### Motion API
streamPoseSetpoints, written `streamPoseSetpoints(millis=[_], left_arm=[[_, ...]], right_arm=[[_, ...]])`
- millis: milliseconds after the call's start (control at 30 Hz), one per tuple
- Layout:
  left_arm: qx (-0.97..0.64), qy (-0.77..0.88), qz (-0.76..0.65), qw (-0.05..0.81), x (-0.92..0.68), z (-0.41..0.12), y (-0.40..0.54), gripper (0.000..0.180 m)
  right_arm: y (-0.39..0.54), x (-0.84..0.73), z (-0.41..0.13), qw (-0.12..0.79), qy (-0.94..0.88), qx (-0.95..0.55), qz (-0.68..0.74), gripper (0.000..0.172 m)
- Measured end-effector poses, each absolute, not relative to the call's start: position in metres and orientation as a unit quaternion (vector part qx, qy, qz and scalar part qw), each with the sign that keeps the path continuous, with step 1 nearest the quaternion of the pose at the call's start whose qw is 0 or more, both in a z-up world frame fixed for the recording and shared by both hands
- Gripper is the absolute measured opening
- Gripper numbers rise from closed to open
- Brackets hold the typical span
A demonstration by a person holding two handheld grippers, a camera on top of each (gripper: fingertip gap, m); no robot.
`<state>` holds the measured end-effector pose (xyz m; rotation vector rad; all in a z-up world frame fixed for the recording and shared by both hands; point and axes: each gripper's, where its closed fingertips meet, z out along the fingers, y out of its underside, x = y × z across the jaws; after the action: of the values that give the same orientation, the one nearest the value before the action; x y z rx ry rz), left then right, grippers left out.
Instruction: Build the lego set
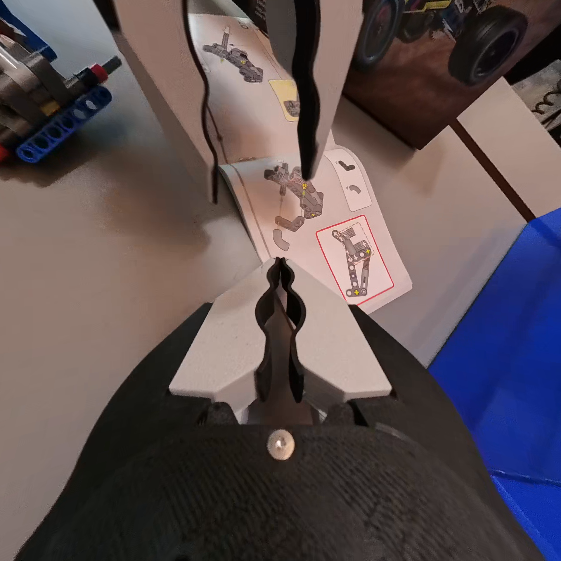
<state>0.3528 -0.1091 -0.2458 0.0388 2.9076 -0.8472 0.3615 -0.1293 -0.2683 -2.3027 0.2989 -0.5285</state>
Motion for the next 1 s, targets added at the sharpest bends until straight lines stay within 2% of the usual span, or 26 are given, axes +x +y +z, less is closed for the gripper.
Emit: streamPoseSetpoints(millis=[133,267,333,400,433,500,567,600,633,700,767,833,900,967,1000], left_arm=[[0.014,0.976,-0.209,0.057,0.358,-0.263,-0.103,0.044],[0.005,0.984,-0.171,0.058,0.356,-0.271,-0.096,0.024],[0.001,0.987,-0.151,0.052,0.352,-0.273,-0.093,0.004],[-0.005,0.987,-0.146,0.066,0.352,-0.273,-0.093,0.000],[-0.009,0.987,-0.145,0.071,0.352,-0.273,-0.093,0.000],[-0.009,0.987,-0.140,0.078,0.352,-0.273,-0.091,0.000],[-0.001,0.987,-0.139,0.086,0.352,-0.273,-0.090,0.000],[0.000,0.986,-0.140,0.088,0.352,-0.273,-0.090,0.000],[0.000,0.986,-0.141,0.087,0.352,-0.273,-0.090,0.000],[-0.002,0.986,-0.148,0.081,0.352,-0.273,-0.090,0.000],[-0.011,0.985,-0.154,0.071,0.352,-0.273,-0.091,0.000],[-0.017,0.986,-0.153,0.064,0.352,-0.273,-0.091,0.000],[-0.015,0.988,-0.141,0.064,0.351,-0.273,-0.090,0.000],[-0.001,0.990,-0.123,0.067,0.351,-0.273,-0.090,0.000],[0.006,0.991,-0.113,0.067,0.351,-0.273,-0.090,0.000]], right_arm=[[-0.124,0.362,-0.268,0.376,0.122,-0.897,-0.200,0.000],[-0.117,0.357,-0.268,0.374,0.118,-0.899,-0.194,0.000],[-0.116,0.355,-0.268,0.371,0.107,-0.902,-0.191,0.000],[-0.119,0.356,-0.264,0.369,0.113,-0.901,-0.197,0.003],[-0.121,0.354,-0.256,0.379,0.120,-0.894,-0.208,0.005],[-0.138,0.339,-0.206,0.429,0.139,-0.847,-0.283,0.001],[-0.211,0.319,-0.136,0.425,0.223,-0.757,-0.443,0.007],[-0.267,0.299,-0.111,0.391,0.265,-0.715,-0.515,0.016],[-0.330,0.272,-0.092,0.349,0.308,-0.667,-0.581,0.017],[-0.444,0.211,-0.079,0.342,0.381,-0.560,-0.651,0.008],[-0.528,0.181,-0.109,0.396,0.467,-0.480,-0.628,0.018],[-0.604,0.176,-0.163,0.339,0.535,-0.429,-0.644,0.031],[-0.644,0.184,-0.234,0.369,0.619,-0.401,-0.566,0.058],[-0.676,0.185,-0.291,0.343,0.651,-0.384,-0.557,0.056],[-0.685,0.186,-0.289,0.361,0.625,-0.355,-0.595,0.063]])
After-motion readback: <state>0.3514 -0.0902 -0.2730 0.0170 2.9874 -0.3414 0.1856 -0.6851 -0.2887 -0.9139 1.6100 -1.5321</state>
